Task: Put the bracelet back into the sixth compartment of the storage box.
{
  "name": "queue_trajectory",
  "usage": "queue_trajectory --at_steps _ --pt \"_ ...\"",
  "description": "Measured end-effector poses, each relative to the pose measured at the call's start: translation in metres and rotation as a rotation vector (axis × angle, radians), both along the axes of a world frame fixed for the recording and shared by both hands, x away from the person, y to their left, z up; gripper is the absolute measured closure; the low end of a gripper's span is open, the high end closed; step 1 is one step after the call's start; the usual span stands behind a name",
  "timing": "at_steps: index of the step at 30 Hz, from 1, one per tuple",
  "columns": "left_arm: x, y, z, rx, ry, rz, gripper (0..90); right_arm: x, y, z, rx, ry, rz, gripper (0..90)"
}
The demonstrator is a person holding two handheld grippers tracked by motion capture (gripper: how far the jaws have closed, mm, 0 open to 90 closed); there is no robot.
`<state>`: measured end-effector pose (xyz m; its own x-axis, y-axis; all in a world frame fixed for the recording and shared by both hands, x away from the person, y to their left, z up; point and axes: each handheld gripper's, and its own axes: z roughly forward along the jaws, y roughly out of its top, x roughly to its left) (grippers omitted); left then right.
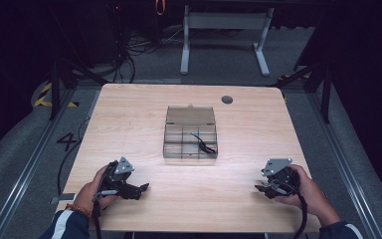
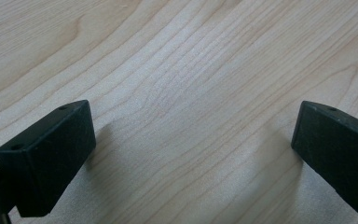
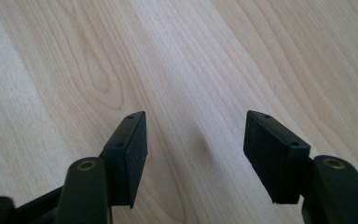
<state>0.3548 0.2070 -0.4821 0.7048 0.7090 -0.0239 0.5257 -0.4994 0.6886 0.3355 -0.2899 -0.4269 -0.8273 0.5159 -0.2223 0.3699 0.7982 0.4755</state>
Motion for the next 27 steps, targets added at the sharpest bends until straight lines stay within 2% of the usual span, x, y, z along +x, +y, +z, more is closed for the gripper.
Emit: queue_trajectory --at_steps 16,18,21,25,27 --pt "0.000 0.000 0.000 0.000 -0.001 -0.001 0.0 -0.020 -0.040 -0.019 0.117 0.008 -0.084 38.3" --pt "0.000 0.000 0.000 0.000 -0.002 -0.001 0.0 -0.022 -0.046 -0.021 0.153 0.011 -0.104 38.0" --pt "0.000 0.000 0.000 0.001 -0.002 -0.002 0.0 -0.024 -0.051 -0.022 0.176 0.009 -0.114 37.4" --pt "0.000 0.000 0.000 0.000 -0.002 -0.001 0.0 -0.028 -0.062 -0.029 0.262 0.019 -0.142 34.8" --pt "0.000 0.000 0.000 0.001 -0.002 -0.001 0.0 -0.031 -0.067 -0.033 0.306 0.010 -0.160 32.1"
